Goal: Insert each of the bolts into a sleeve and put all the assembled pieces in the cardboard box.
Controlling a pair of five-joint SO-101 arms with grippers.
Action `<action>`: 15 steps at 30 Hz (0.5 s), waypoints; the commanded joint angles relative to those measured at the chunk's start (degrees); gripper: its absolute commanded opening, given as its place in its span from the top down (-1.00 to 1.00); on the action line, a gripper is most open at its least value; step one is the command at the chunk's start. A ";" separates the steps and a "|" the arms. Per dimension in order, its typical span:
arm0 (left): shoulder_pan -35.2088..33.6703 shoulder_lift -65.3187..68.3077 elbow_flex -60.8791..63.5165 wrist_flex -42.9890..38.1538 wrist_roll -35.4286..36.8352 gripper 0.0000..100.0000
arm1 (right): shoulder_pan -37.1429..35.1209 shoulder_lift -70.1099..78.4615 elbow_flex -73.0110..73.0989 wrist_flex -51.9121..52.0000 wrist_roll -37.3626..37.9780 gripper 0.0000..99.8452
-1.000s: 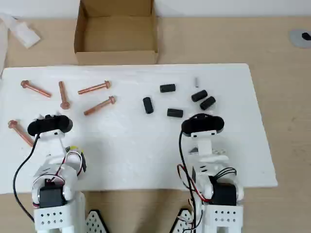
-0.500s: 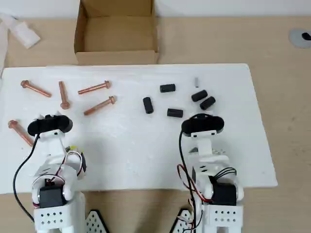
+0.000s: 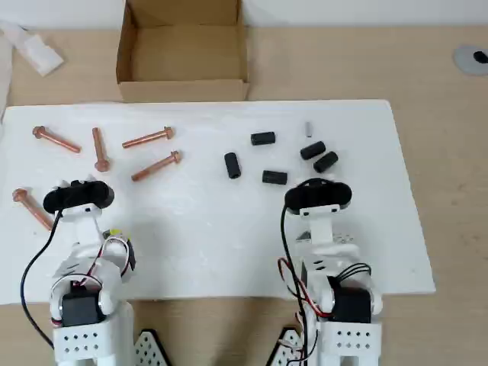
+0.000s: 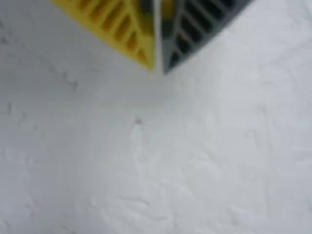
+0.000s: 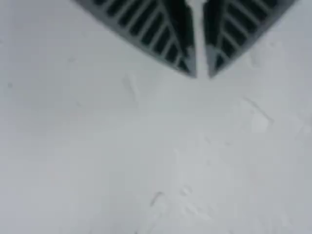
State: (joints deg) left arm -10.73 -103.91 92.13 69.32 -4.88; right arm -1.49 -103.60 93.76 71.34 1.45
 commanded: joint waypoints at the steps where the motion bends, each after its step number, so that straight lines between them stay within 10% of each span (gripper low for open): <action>1: -0.70 -0.31 -0.18 -1.05 0.18 0.99 | 0.48 -6.46 -0.04 0.26 0.53 0.98; 15: -0.35 -0.31 -0.18 -1.14 0.18 0.99 | 0.48 -6.46 -0.04 0.26 0.53 0.98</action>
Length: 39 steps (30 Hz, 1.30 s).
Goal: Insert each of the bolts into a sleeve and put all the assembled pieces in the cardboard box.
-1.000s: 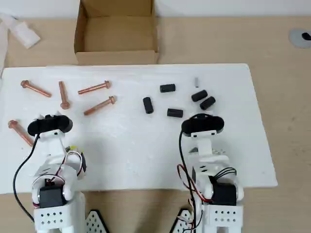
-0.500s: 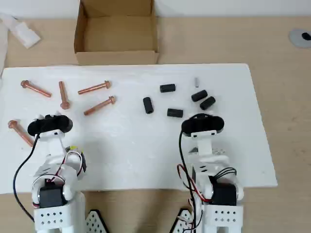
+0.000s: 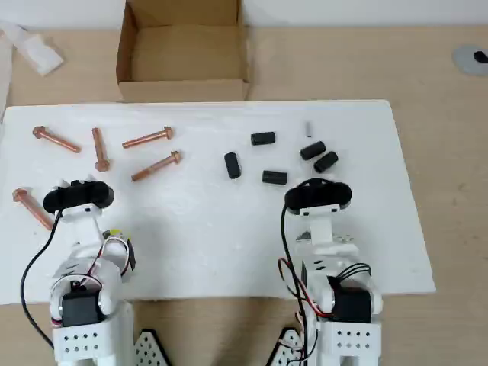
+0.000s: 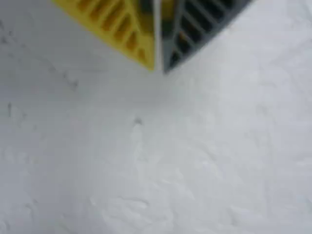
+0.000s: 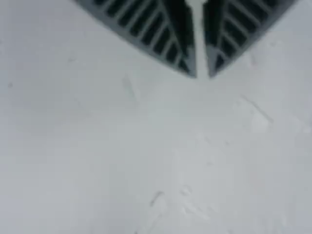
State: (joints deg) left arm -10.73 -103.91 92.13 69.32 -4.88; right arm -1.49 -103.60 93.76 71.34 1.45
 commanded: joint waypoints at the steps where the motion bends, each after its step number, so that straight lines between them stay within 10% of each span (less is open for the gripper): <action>1: -0.35 -0.31 -0.18 -1.14 0.18 0.99 | 0.48 -6.46 -0.04 0.26 0.53 0.98; 26: -0.53 -0.31 -0.26 -1.67 -0.18 0.99 | 0.40 -6.46 -0.04 0.09 0.35 0.98; 31: -0.79 0.13 -2.64 -5.01 -14.33 1.00 | 0.48 -6.29 -0.92 0.09 0.53 0.98; 39: -10.20 7.08 -15.03 -7.74 -9.41 0.99 | 0.48 2.24 -13.49 2.20 0.53 0.98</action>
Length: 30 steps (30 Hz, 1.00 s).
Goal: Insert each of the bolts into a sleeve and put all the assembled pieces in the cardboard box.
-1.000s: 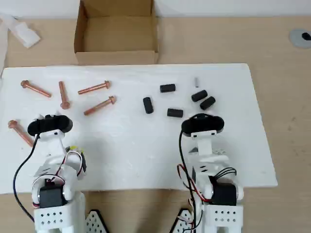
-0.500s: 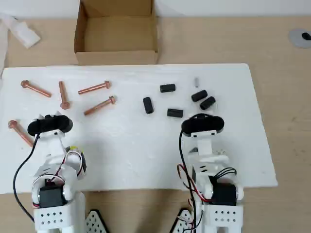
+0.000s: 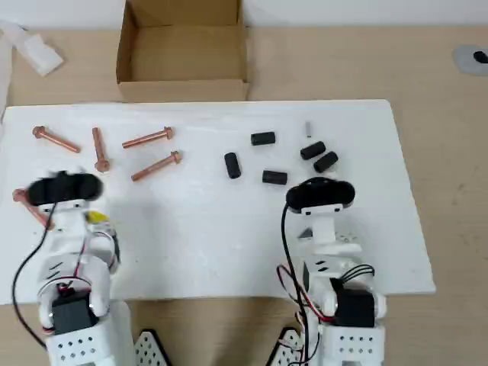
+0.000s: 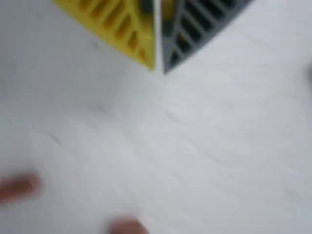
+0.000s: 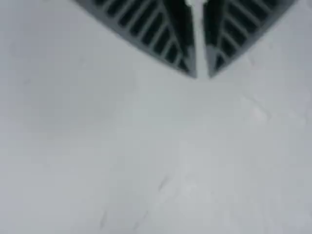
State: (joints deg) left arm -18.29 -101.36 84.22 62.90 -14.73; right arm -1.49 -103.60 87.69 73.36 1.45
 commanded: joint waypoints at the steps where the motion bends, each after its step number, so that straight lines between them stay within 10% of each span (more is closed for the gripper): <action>1: -2.73 7.87 -8.79 -1.32 0.44 0.99 | 0.48 6.02 -10.15 0.18 0.53 0.98; 13: -2.90 66.07 -58.64 -0.09 12.66 0.77 | 0.13 62.46 -66.07 5.89 0.62 0.98; 21: -5.63 105.10 -101.10 18.02 24.97 0.77 | -1.63 85.49 -89.36 15.74 16.00 0.98; 30: -8.00 134.02 -138.64 33.85 31.38 0.76 | -7.52 94.81 -96.66 18.55 16.53 0.80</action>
State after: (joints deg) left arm -25.32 27.69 -41.23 94.29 15.60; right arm -7.21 -9.98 -4.79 91.82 17.36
